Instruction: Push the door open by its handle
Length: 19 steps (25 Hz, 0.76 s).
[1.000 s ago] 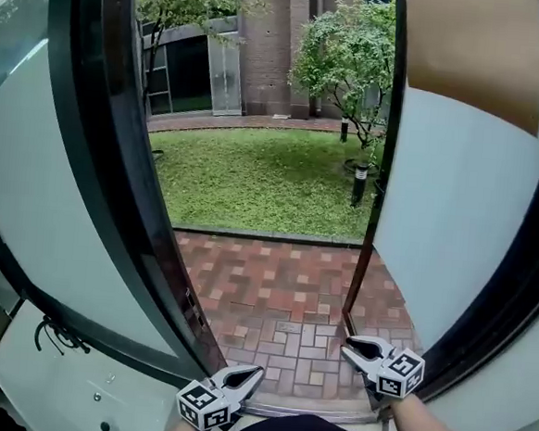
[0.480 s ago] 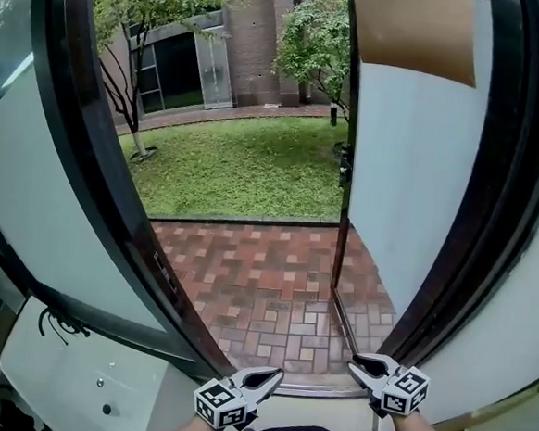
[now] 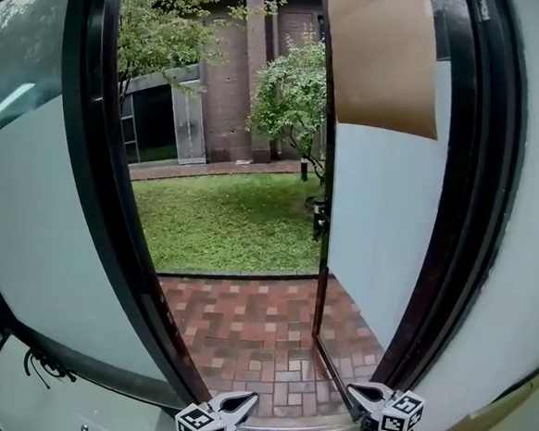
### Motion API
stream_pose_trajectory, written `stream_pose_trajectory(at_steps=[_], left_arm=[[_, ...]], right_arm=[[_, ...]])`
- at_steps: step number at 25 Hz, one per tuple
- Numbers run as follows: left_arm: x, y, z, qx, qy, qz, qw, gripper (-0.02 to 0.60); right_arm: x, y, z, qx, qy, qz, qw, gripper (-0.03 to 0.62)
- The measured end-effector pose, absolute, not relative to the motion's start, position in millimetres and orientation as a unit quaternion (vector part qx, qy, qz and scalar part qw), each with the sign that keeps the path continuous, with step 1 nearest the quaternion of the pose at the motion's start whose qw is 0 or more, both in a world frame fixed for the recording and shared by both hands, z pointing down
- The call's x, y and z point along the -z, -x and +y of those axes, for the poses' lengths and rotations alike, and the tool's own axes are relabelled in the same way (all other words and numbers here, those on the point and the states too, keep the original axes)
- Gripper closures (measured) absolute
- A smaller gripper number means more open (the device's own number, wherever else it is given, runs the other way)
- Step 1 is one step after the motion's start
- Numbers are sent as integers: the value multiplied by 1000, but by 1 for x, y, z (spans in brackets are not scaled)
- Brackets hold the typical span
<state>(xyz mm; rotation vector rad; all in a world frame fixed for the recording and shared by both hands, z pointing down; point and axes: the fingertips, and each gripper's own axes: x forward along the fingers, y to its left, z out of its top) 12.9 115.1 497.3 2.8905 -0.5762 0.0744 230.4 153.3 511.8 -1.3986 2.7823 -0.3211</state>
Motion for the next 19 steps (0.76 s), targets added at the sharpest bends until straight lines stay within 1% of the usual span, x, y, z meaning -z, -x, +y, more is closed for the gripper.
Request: stream_pose_trajectory(at_steps=[5, 19], left_arm=[[-497, -4, 120, -30, -977, -184, 98, 581], [-487, 1, 117, -20, -976, -194, 98, 581]], right_arm=[[-505, -210, 161, 76, 447, 891, -22, 592], [-496, -226, 160, 60, 463, 884, -41, 592]])
